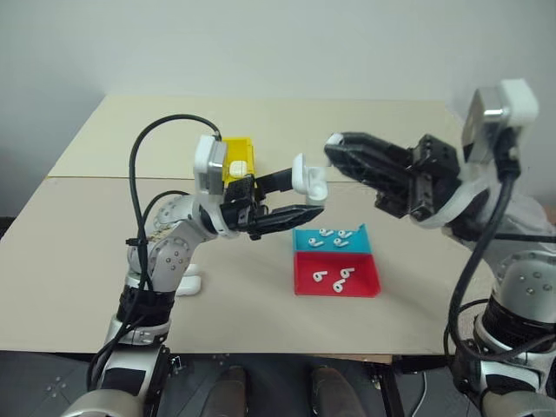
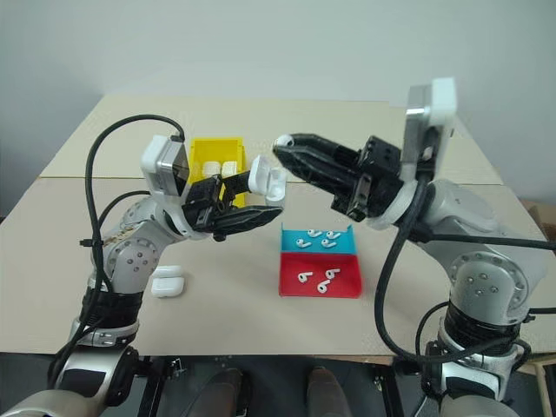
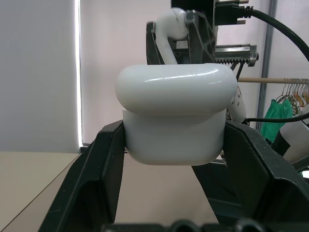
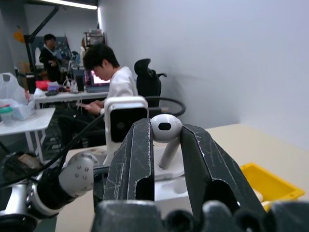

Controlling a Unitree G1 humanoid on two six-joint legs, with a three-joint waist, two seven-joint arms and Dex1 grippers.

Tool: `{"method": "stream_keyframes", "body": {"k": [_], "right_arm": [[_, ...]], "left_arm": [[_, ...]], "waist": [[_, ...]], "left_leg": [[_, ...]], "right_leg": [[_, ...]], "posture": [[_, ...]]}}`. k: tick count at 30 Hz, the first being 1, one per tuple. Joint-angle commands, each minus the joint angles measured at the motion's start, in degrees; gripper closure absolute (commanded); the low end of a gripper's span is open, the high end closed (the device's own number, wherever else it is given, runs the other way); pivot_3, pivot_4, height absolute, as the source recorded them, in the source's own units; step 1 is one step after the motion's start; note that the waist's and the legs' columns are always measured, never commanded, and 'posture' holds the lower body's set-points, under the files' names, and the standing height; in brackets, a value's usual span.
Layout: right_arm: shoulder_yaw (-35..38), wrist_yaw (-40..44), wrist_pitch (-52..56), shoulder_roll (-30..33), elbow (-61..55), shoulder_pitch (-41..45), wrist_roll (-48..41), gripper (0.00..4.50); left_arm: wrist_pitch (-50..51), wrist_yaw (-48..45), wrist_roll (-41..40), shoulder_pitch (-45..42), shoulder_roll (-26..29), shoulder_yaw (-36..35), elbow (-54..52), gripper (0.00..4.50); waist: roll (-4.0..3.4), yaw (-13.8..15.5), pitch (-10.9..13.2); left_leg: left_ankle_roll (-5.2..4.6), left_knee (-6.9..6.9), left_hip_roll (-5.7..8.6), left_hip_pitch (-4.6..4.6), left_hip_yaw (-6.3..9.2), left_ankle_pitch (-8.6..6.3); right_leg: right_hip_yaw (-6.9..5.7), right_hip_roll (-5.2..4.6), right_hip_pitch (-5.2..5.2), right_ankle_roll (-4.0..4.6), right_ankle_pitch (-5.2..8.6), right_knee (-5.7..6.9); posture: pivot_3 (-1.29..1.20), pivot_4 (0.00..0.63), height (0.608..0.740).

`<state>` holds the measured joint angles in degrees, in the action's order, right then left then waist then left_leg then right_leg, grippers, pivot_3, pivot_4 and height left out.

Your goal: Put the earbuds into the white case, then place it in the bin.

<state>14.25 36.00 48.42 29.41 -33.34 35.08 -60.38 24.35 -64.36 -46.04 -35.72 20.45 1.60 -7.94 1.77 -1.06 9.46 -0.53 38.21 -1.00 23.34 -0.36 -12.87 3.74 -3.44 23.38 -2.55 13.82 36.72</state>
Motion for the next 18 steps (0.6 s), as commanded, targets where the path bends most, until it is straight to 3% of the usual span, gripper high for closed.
{"method": "stream_keyframes", "body": {"k": [1,18], "right_arm": [[-1.44,0.35,-2.77,1.14,-1.46,0.42,1.26,3.88],[-7.37,3.53,-8.79,5.03,2.16,-0.94,11.90,3.88]], "left_arm": [[-2.22,-0.89,0.59,-0.46,-0.83,-0.64,-0.71,1.73],[-2.84,-1.60,1.65,-0.22,-1.15,-1.40,-2.25,1.73]], "waist": [[0.00,0.06,0.00],[0.00,0.11,0.00]], "left_leg": [[0.00,0.00,0.00,0.00,0.00,0.00],[0.00,0.00,0.00,0.02,0.00,0.00]], "right_leg": [[0.00,0.00,0.00,0.00,0.00,0.00],[-0.01,0.00,0.00,-0.01,0.01,-0.03]], "posture": [[0.00,0.150,0.740],[0.00,0.150,0.740]]}}
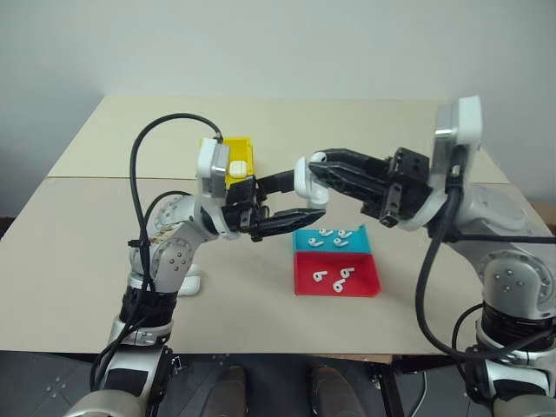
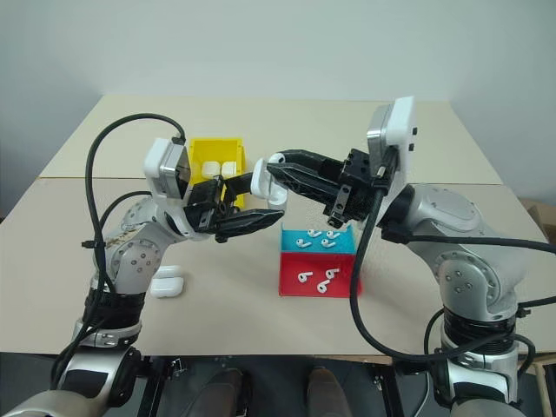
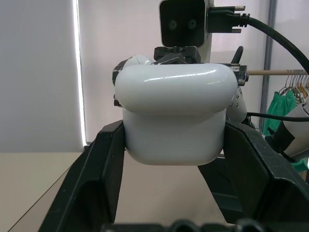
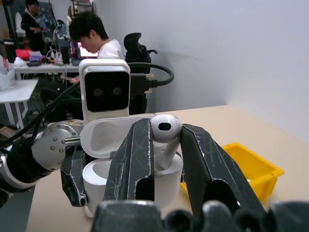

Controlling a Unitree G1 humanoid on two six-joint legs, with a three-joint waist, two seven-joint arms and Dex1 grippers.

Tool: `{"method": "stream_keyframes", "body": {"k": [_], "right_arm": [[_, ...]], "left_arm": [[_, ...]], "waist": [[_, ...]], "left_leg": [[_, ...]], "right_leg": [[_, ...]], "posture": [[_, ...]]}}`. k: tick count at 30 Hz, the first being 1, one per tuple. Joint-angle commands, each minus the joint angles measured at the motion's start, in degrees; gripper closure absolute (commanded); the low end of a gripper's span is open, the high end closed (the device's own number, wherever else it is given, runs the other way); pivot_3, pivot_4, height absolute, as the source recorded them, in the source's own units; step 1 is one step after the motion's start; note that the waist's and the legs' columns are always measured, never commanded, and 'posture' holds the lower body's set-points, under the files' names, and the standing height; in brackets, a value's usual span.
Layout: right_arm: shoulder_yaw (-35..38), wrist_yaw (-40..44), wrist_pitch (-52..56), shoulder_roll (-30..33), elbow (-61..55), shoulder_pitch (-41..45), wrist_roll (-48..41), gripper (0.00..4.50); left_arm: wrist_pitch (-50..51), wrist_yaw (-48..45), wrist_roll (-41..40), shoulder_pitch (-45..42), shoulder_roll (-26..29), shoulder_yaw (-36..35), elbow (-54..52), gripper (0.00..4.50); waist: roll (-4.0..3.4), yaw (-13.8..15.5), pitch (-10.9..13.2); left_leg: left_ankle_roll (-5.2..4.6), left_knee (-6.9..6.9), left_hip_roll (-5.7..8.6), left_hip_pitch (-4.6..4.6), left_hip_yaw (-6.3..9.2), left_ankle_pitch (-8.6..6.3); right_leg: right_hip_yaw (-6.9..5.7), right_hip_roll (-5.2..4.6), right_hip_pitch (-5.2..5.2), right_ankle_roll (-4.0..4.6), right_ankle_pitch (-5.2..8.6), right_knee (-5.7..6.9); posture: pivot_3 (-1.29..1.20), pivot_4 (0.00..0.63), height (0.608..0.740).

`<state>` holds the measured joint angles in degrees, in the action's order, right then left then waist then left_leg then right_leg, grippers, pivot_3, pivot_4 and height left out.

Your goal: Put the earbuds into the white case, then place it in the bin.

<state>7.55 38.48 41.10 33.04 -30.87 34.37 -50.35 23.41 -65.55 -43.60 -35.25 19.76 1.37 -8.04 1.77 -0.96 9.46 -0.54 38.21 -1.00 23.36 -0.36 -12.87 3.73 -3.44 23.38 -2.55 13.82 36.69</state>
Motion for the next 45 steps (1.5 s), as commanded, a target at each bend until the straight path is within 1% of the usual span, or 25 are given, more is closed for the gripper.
{"method": "stream_keyframes", "body": {"k": [1,4,6,7,10,15,16,21,24,27,30,35,38,40,42,45], "right_arm": [[-1.08,1.74,-1.85,1.88,-0.45,-0.50,2.43,3.88],[-2.07,4.35,-2.97,3.56,-0.81,-1.35,3.54,3.88],[-2.48,5.54,-3.35,4.39,-0.75,-1.67,3.70,3.14],[-2.72,6.31,-3.69,4.77,-0.70,-1.78,3.83,2.93],[-3.02,7.43,-4.59,5.15,-0.47,-1.79,4.13,1.92],[-1.41,5.88,-3.56,4.44,1.84,0.58,2.52,0.23],[-1.03,5.54,-3.36,4.35,2.26,1.07,2.24,0.02],[3.60,5.79,-3.60,6.84,7.89,4.51,1.92,0.02],[4.21,8.39,-4.34,11.13,12.57,7.79,3.88,0.02],[-0.38,16.53,-5.66,17.61,15.09,9.87,8.53,0.02],[-7.55,27.12,-10.07,23.47,13.72,7.30,14.73,0.02],[-18.94,35.60,-17.92,28.13,11.19,3.29,27.43,0.02],[-23.81,38.73,-22.47,28.93,9.38,1.69,33.56,0.64],[-26.07,39.18,-25.30,28.43,9.35,1.15,37.56,1.32],[-27.96,39.01,-25.79,26.73,10.18,1.57,40.21,1.99],[-29.56,38.63,-24.90,23.80,11.96,3.73,42.91,1.99]], "left_arm": [[-2.00,-0.35,-0.69,-0.68,-0.56,-1.24,-2.17,1.73],[-2.24,-0.23,-0.29,-0.76,-0.97,-1.37,-2.17,1.73],[-2.45,-0.14,-0.03,-0.81,-1.19,-1.42,-2.12,1.73],[-2.61,-0.03,0.12,-0.84,-1.31,-1.51,-2.03,1.73],[-3.06,-0.07,0.60,-0.97,-1.47,-1.79,-1.72,1.73],[-3.76,-0.42,1.01,-1.60,-1.73,-2.00,-1.04,1.73],[-3.88,-0.43,1.11,-1.62,-1.77,-2.00,-0.98,1.73],[-4.11,-0.26,1.50,-1.28,-1.36,-2.24,-0.96,1.73],[-3.81,-0.22,1.17,-0.38,-0.56,-2.72,-1.27,1.73],[-3.35,-0.81,0.73,1.32,0.56,-2.97,-1.76,1.73],[-3.14,-1.66,0.02,3.05,1.60,-3.20,-2.57,1.73],[-3.15,-2.22,-0.46,4.59,2.90,-3.57,-2.99,1.73],[-3.11,-2.07,-0.65,5.07,3.23,-3.60,-3.61,1.73],[-2.95,-1.87,-0.82,5.25,3.29,-3.60,-4.05,1.73],[-2.84,-1.64,-0.92,5.51,3.34,-3.60,-4.48,1.73],[-2.75,-1.43,-1.11,5.90,3.50,-3.75,-4.99,1.73]], "waist": [[0.00,0.03,0.00],[0.00,0.06,0.00],[0.00,0.09,0.00],[0.00,0.11,0.00],[0.00,0.12,0.00],[0.00,0.05,0.00],[0.00,0.04,0.00],[0.00,0.11,0.00],[-0.05,0.18,0.05],[-0.10,0.15,0.08],[-0.10,0.04,0.08],[-0.10,-0.01,0.08],[-0.10,0.09,0.08],[-0.10,0.12,0.08],[-0.09,0.10,0.09],[-0.09,-0.07,0.09]], "left_leg": [[0.00,0.00,0.00,0.00,0.00,0.00],[0.00,0.00,0.00,0.02,0.00,0.00],[-0.01,0.00,0.00,0.02,0.00,-0.01],[-0.01,0.00,0.01,0.02,0.00,-0.01],[-0.01,0.00,0.00,0.01,0.00,-0.01],[-0.01,0.00,0.00,0.00,0.00,-0.01],[-0.01,0.00,0.00,0.00,0.00,-0.01],[-0.01,0.00,0.01,0.02,-0.01,-0.01],[-0.01,0.00,0.01,0.04,-0.04,-0.01],[-0.04,-0.01,0.01,0.04,-0.15,-0.02],[-0.12,-0.07,-0.06,0.03,-0.32,-0.07],[-0.12,-0.06,-0.04,0.01,-0.40,-0.07],[-0.12,-0.05,-0.04,0.02,-0.39,-0.07],[-0.12,-0.05,-0.04,0.02,-0.36,-0.07],[-0.12,-0.05,-0.04,0.03,-0.35,-0.07],[-0.12,-0.05,-0.05,-0.01,-0.32,-0.07]], "right_leg": [[0.00,0.00,0.00,0.00,0.00,0.00],[0.00,0.00,0.00,0.00,0.00,-0.03],[0.00,0.00,0.00,-0.01,0.00,-0.04],[0.00,-0.01,0.00,-0.01,0.00,-0.04],[0.00,-0.01,0.00,-0.01,0.00,-0.03],[0.00,0.00,0.00,0.00,0.00,-0.02],[0.00,0.00,0.00,0.00,0.00,-0.02],[0.00,-0.02,0.00,0.00,0.00,-0.03],[0.00,-0.02,0.00,0.00,0.00,-0.06],[0.00,-0.03,0.01,0.00,0.00,-0.10],[-0.02,0.02,0.02,0.02,0.02,-0.19],[0.03,0.00,0.04,0.01,0.02,-0.14],[0.02,0.00,0.06,0.01,0.02,-0.11],[0.02,0.00,0.06,0.00,0.03,-0.13],[0.03,-0.02,0.07,0.00,0.03,-0.13],[0.06,0.00,0.09,0.01,0.02,-0.05]], "posture": [[0.00,0.150,0.740],[0.00,0.150,0.740],[0.00,0.150,0.740],[0.00,0.150,0.740],[0.00,0.150,0.740],[0.00,0.150,0.740],[0.00,0.150,0.740],[0.00,0.150,0.740],[0.00,0.150,0.740],[0.00,0.150,0.740],[0.00,0.150,0.740],[0.00,0.150,0.740],[0.00,0.150,0.740],[0.00,0.150,0.740],[0.00,0.150,0.740],[0.00,0.150,0.740]]}}
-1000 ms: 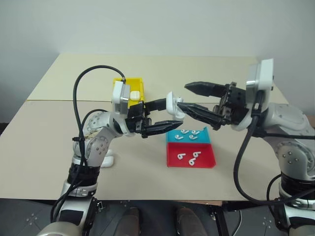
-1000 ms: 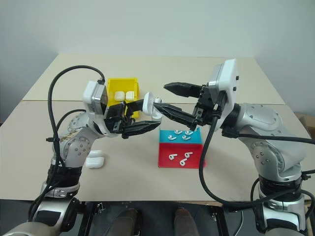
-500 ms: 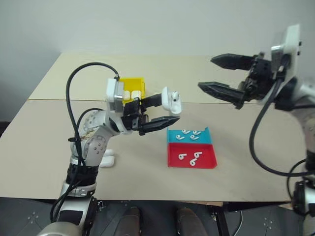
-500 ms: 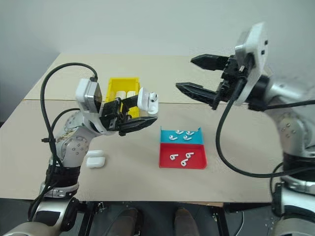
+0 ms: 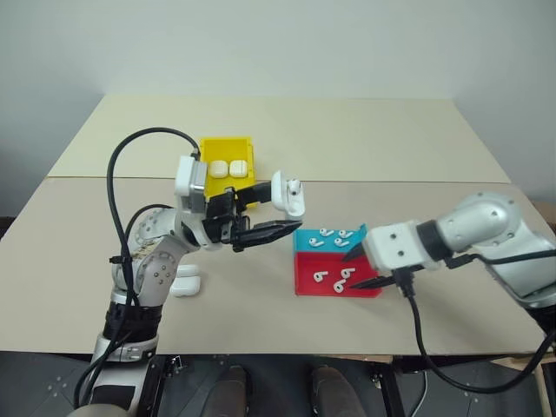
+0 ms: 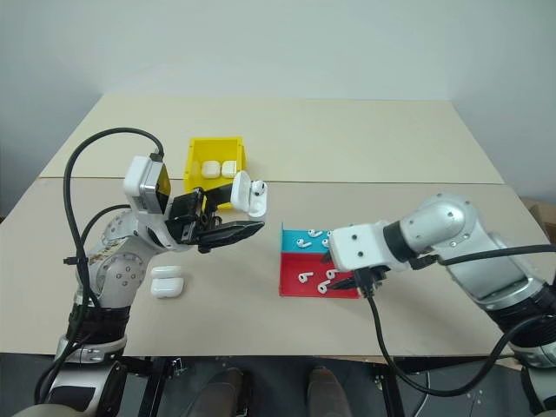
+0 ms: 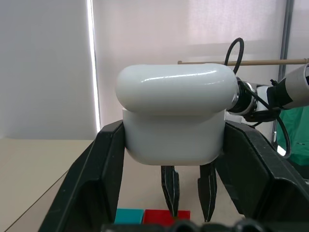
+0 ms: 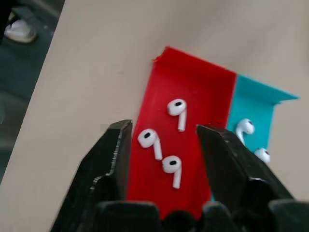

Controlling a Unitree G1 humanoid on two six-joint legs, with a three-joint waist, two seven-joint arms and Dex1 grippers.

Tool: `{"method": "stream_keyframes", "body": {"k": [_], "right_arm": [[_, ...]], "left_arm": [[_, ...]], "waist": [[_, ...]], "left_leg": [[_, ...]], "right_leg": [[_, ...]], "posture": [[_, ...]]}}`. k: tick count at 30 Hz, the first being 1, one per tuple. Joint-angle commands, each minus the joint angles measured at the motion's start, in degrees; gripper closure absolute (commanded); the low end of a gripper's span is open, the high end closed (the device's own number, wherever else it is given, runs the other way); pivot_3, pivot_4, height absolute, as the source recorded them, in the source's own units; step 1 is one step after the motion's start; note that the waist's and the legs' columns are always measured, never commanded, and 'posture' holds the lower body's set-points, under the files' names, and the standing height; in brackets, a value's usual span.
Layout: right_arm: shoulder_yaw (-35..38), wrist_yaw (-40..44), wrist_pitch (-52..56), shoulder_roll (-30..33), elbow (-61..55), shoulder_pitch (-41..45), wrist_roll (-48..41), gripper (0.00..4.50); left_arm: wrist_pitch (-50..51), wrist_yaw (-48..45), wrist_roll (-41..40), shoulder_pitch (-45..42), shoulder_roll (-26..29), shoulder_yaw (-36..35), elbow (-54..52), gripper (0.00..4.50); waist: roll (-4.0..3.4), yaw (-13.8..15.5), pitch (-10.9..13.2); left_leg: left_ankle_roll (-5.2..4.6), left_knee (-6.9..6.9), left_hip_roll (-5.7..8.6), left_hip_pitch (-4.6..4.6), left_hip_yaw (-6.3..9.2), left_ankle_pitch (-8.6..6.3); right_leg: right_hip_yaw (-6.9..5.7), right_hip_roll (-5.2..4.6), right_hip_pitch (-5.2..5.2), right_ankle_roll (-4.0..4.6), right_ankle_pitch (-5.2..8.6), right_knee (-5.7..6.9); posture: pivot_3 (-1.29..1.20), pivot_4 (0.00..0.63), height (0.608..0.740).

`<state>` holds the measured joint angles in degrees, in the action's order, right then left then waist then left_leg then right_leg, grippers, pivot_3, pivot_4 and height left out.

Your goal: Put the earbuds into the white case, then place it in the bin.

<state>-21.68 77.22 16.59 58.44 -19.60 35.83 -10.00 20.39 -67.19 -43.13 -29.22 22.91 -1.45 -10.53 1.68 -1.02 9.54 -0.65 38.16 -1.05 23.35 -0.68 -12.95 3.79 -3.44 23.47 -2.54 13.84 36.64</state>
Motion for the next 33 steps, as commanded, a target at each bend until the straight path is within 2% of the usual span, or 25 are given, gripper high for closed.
{"method": "stream_keyframes", "body": {"k": [1,8,12,19,22,25,29,33], "right_arm": [[-0.28,0.13,-0.18,-2.11,1.11,2.75,2.96,1.99],[0.58,2.27,-1.42,-4.10,7.28,8.53,5.11,1.99],[-1.33,2.96,-4.68,-7.37,15.77,13.65,8.40,1.99],[-6.14,3.30,-22.08,-13.18,35.29,22.01,17.93,1.99],[-7.89,5.20,-28.68,-15.46,44.43,25.38,20.20,2.59],[-8.59,6.97,-31.80,-18.27,52.44,28.19,21.04,3.55],[-9.56,10.25,-35.56,-21.42,61.69,31.22,22.17,3.55],[-10.30,9.35,-38.77,-23.94,68.33,33.11,24.99,3.55]], "left_arm": [[0.33,0.34,-1.66,-0.06,0.37,-0.95,-2.69,1.73],[0.03,1.00,-1.61,0.14,0.06,-0.82,-3.00,1.73],[-0.40,1.19,-1.44,0.05,-0.37,-0.65,-2.82,1.73],[-1.01,1.53,-0.86,-0.33,-0.58,-0.64,-2.62,1.73],[-1.15,2.00,-0.83,0.12,-0.61,-0.67,-3.51,1.73],[-1.26,2.83,-0.50,0.66,-0.44,-0.79,-4.42,1.73],[-1.27,3.96,-0.35,1.47,0.00,-1.23,-5.67,1.73],[-1.17,5.21,-0.34,1.92,0.18,-1.38,-6.67,1.73]], "waist": [[0.00,0.05,0.00],[0.00,0.21,0.00],[0.00,0.07,0.00],[0.00,-0.05,0.00],[-0.01,-0.05,0.00],[-0.01,-0.05,0.01],[-0.01,-0.09,0.01],[-0.02,-0.17,0.01]], "left_leg": [[0.00,0.00,0.00,-0.02,0.02,0.00],[0.00,0.01,0.02,0.00,0.11,0.00],[0.00,0.01,0.02,-0.01,0.10,0.00],[0.00,0.01,0.03,-0.01,-0.07,0.00],[0.00,0.00,0.03,-0.01,-0.12,0.00],[0.00,0.00,0.02,-0.02,-0.12,0.00],[0.01,0.00,0.02,-0.02,0.01,0.00],[0.01,0.00,0.02,-0.03,0.15,0.00]], "right_leg": [[0.00,0.01,0.01,0.01,0.00,0.03],[0.00,-0.03,0.01,0.00,0.00,0.00],[0.00,-0.02,-0.01,0.00,0.00,0.00],[0.00,-0.01,0.01,0.02,-0.01,0.02],[0.00,-0.02,0.03,0.02,-0.01,0.02],[0.01,-0.03,0.02,0.03,-0.01,0.02],[0.01,-0.04,0.03,0.04,-0.02,0.05],[0.01,-0.05,0.03,0.05,-0.03,0.07]], "posture": [[0.00,0.150,0.740],[0.00,0.150,0.740],[0.00,0.150,0.740],[0.00,0.150,0.740],[0.00,0.150,0.740],[0.00,0.150,0.740],[0.00,0.150,0.740],[0.00,0.150,0.740]]}}
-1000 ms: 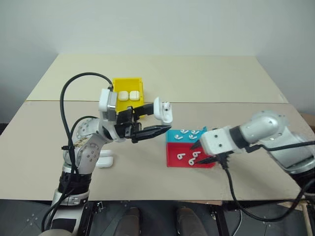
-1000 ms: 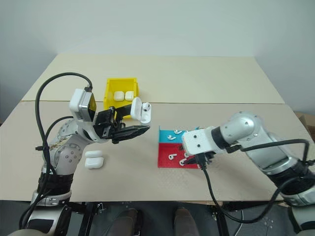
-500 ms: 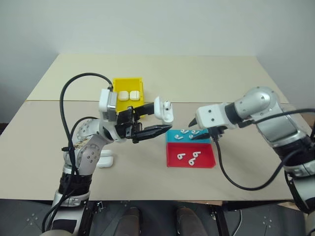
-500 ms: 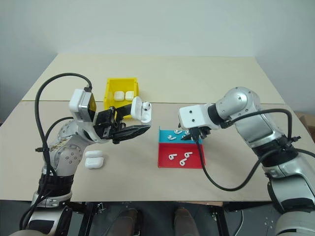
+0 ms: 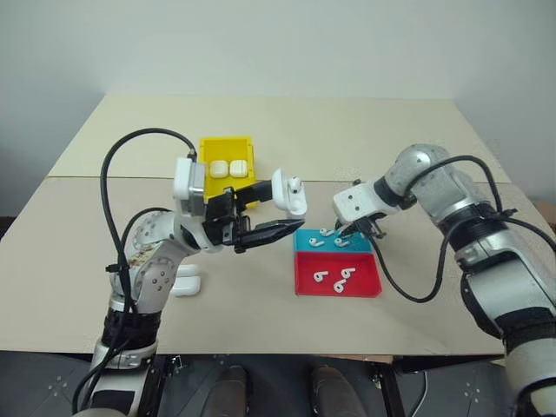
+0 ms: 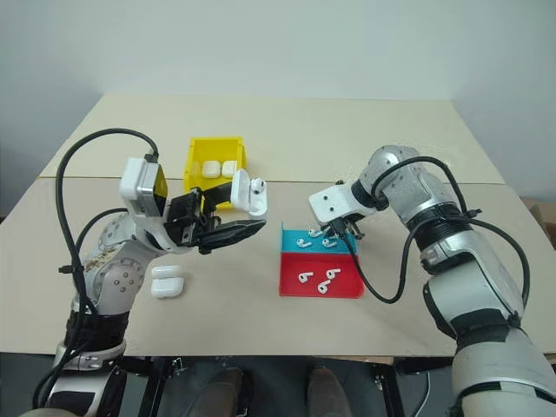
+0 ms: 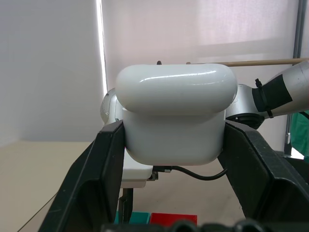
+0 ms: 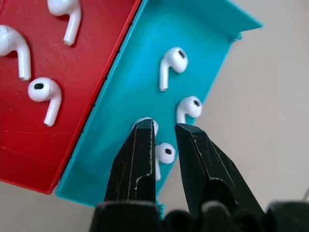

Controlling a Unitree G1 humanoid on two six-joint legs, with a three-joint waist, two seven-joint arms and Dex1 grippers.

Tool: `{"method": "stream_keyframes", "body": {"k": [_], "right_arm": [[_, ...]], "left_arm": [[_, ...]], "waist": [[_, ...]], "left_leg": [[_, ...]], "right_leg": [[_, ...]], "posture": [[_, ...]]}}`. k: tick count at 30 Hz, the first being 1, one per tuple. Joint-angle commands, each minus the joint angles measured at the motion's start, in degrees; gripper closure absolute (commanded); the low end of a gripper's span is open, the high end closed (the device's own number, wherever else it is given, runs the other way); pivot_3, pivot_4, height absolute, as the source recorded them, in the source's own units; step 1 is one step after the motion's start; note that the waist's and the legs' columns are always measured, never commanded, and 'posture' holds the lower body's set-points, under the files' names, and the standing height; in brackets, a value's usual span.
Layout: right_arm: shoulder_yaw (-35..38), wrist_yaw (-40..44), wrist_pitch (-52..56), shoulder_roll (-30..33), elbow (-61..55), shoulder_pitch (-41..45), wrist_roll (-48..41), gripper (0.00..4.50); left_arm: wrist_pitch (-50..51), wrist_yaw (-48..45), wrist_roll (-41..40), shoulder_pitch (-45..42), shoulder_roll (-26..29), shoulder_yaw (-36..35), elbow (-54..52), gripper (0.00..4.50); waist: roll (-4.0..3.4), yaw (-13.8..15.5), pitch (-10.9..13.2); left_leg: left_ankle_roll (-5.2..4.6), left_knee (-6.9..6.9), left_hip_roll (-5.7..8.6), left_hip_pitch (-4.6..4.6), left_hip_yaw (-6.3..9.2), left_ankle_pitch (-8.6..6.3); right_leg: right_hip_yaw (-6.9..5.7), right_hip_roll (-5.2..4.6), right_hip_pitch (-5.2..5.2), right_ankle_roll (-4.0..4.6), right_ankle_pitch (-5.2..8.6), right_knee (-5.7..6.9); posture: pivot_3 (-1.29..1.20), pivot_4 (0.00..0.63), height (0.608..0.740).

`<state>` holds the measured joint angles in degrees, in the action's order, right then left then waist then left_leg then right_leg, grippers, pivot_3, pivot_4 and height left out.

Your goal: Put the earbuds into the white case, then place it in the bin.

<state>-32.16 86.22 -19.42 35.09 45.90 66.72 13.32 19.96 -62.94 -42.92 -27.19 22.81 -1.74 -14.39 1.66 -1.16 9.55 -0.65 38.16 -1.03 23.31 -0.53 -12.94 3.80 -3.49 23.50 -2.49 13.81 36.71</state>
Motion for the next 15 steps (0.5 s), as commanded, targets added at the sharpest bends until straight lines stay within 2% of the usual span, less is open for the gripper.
{"method": "stream_keyframes", "body": {"k": [1,9,12,14,15], "right_arm": [[0.10,0.23,-3.30,-1.00,3.99,2.57,2.12,3.55],[0.06,-1.37,-7.09,-2.91,9.82,4.22,5.54,3.55],[0.86,-1.71,-7.06,-3.52,10.87,4.74,5.78,3.01],[1.34,-1.35,-6.92,-3.82,11.23,4.96,5.52,2.38],[1.40,-1.29,-7.04,-3.86,11.35,5.01,5.52,2.38]], "left_arm": [[-0.73,1.14,-0.60,-0.01,0.32,-1.07,-3.02,1.73],[-0.29,2.61,-1.24,0.95,1.04,-1.52,-5.06,1.73],[-0.10,2.83,-1.51,1.11,1.35,-1.67,-5.34,1.73],[-0.07,2.99,-1.62,1.17,1.51,-1.67,-5.41,1.73],[-0.08,3.08,-1.63,1.17,1.55,-1.65,-5.42,1.73]], "waist": [[0.00,-0.06,0.00],[-0.02,-0.13,0.01],[-0.02,-0.22,0.01],[-0.02,-0.30,0.01],[-0.03,-0.39,0.01]], "left_leg": [[0.00,0.00,0.00,0.00,0.01,0.00],[0.01,-0.01,0.00,-0.01,0.06,0.00],[0.02,-0.01,0.01,-0.02,0.07,0.00],[0.02,-0.01,0.01,-0.02,0.08,0.00],[0.02,-0.01,0.00,-0.03,0.09,0.00]], "right_leg": [[0.00,0.00,0.00,0.00,0.00,0.01],[0.00,0.00,0.01,0.01,0.00,0.03],[0.00,-0.01,0.01,0.01,-0.01,0.05],[0.00,0.00,0.01,0.01,-0.01,0.06],[0.00,0.00,0.01,0.01,-0.01,0.06]], "posture": [[0.00,0.150,0.740],[0.00,0.150,0.740],[0.00,0.150,0.740],[0.00,0.150,0.740],[0.00,0.150,0.740]]}}
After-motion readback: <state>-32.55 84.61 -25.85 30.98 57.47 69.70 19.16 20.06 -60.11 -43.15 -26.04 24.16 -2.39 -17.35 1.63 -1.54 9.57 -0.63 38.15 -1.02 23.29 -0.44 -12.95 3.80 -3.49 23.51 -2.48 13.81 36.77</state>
